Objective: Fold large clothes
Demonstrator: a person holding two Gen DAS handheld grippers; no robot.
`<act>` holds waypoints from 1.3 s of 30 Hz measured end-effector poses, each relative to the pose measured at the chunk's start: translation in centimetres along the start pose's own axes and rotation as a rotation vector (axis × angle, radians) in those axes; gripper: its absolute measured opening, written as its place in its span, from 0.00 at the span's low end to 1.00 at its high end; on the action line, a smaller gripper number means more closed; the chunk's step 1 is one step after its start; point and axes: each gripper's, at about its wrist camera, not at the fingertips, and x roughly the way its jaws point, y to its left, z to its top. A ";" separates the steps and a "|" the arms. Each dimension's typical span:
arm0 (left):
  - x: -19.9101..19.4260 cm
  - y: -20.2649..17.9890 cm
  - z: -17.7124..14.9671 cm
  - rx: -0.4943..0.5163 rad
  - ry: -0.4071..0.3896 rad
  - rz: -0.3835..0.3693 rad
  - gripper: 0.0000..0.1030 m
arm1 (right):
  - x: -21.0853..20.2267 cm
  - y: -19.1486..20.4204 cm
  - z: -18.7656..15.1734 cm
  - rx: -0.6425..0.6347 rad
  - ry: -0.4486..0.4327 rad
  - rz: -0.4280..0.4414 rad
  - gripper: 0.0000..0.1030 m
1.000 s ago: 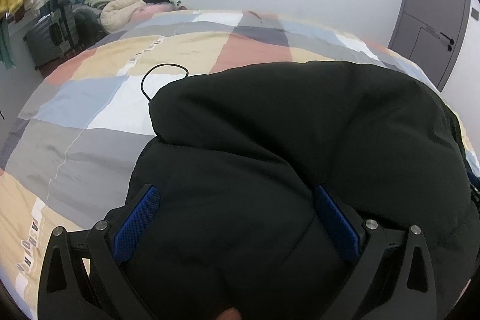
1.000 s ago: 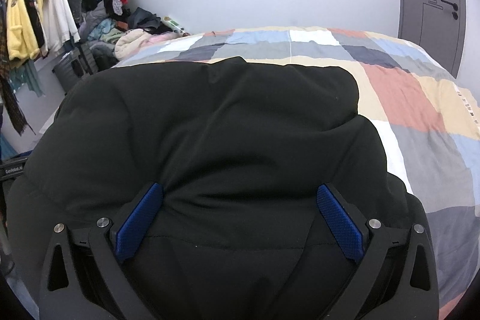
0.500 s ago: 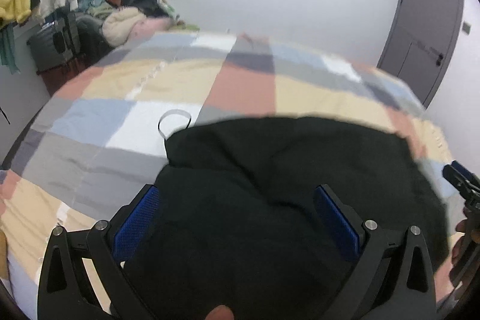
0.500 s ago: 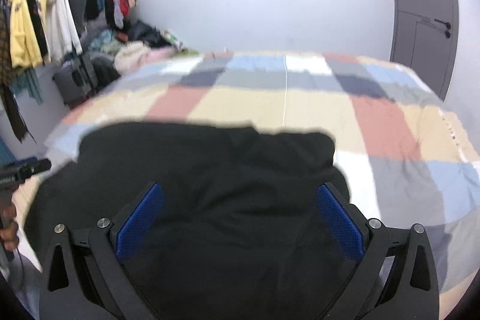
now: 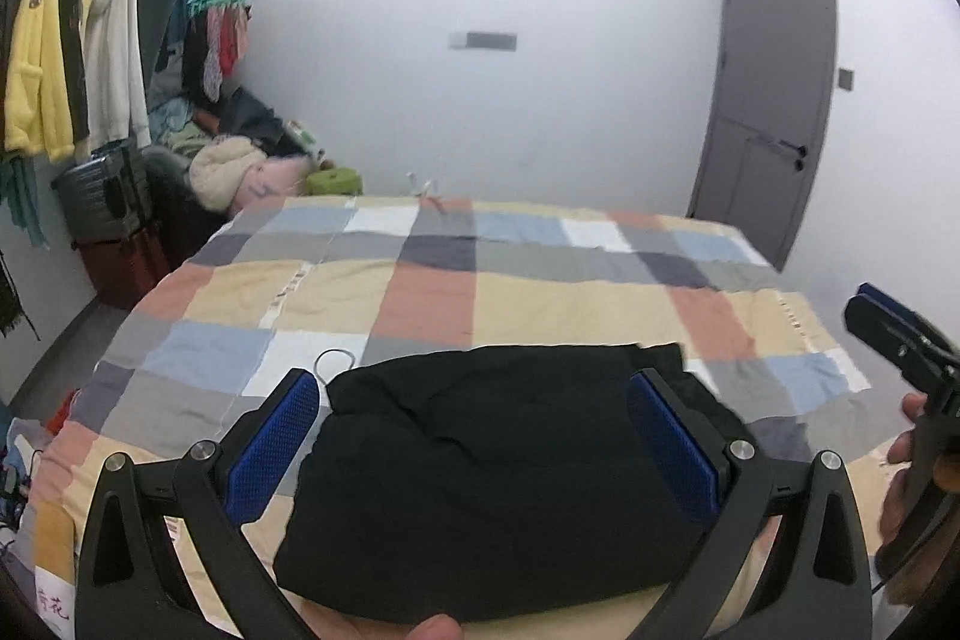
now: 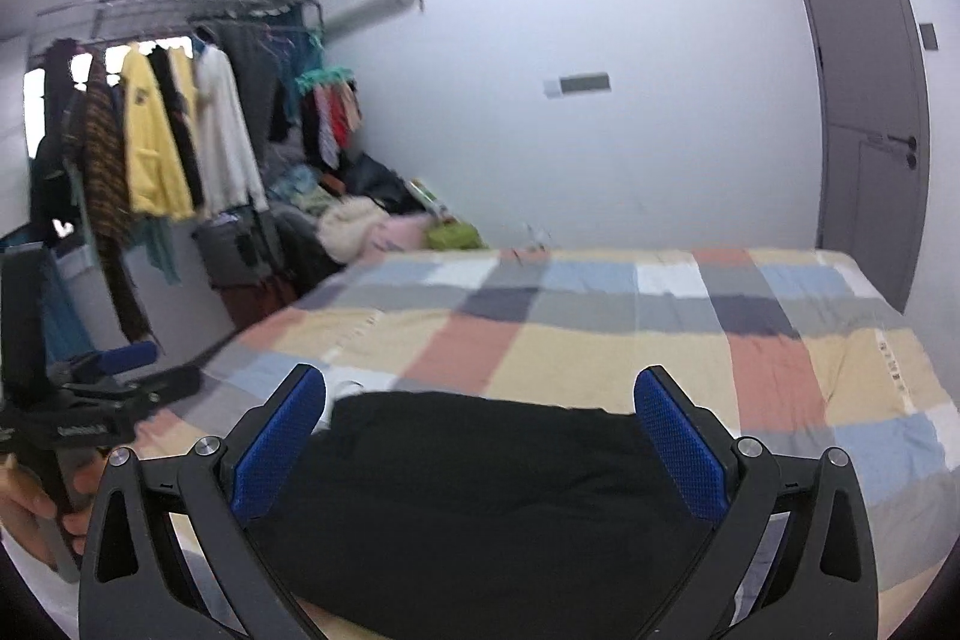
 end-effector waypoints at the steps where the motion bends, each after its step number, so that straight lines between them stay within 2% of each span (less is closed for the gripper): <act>1: -0.8 -0.4 -0.1 0.001 -0.011 -0.011 1.00 | -0.5 0.3 0.0 0.001 -0.009 0.007 1.00; 5: -2.6 -2.0 -1.1 0.031 -0.019 -0.069 1.00 | -2.9 1.8 -0.6 0.006 -0.044 0.025 1.00; 8: -3.6 -2.8 -2.1 0.055 -0.027 -0.042 1.00 | -3.9 2.4 -1.5 0.003 -0.047 0.009 1.00; 11: -4.2 -3.4 -3.3 0.053 -0.016 -0.048 1.00 | -4.2 2.9 -2.6 -0.005 -0.028 0.003 1.00; 22: -6.7 -2.7 -6.5 -0.030 -0.002 -0.002 1.00 | -6.0 3.8 -5.7 -0.011 0.030 -0.031 1.00; 26: -6.2 -2.6 -7.8 -0.032 0.035 -0.031 1.00 | -5.4 3.5 -7.0 0.010 0.077 -0.049 1.00; 29: -6.0 -2.5 -8.6 -0.026 0.052 -0.008 1.00 | -5.1 3.5 -8.1 0.022 0.110 -0.050 1.00; 32: -5.8 -2.2 -9.2 -0.033 0.064 -0.018 1.00 | -5.1 3.7 -9.1 0.018 0.135 -0.059 1.00; 35: -5.4 -2.1 -9.5 -0.031 0.074 -0.003 1.00 | -5.4 3.7 -9.7 0.017 0.140 -0.061 1.00; 39: -5.1 -1.9 -9.7 -0.036 0.087 -0.028 1.00 | -5.7 3.5 -9.9 0.023 0.142 -0.072 1.00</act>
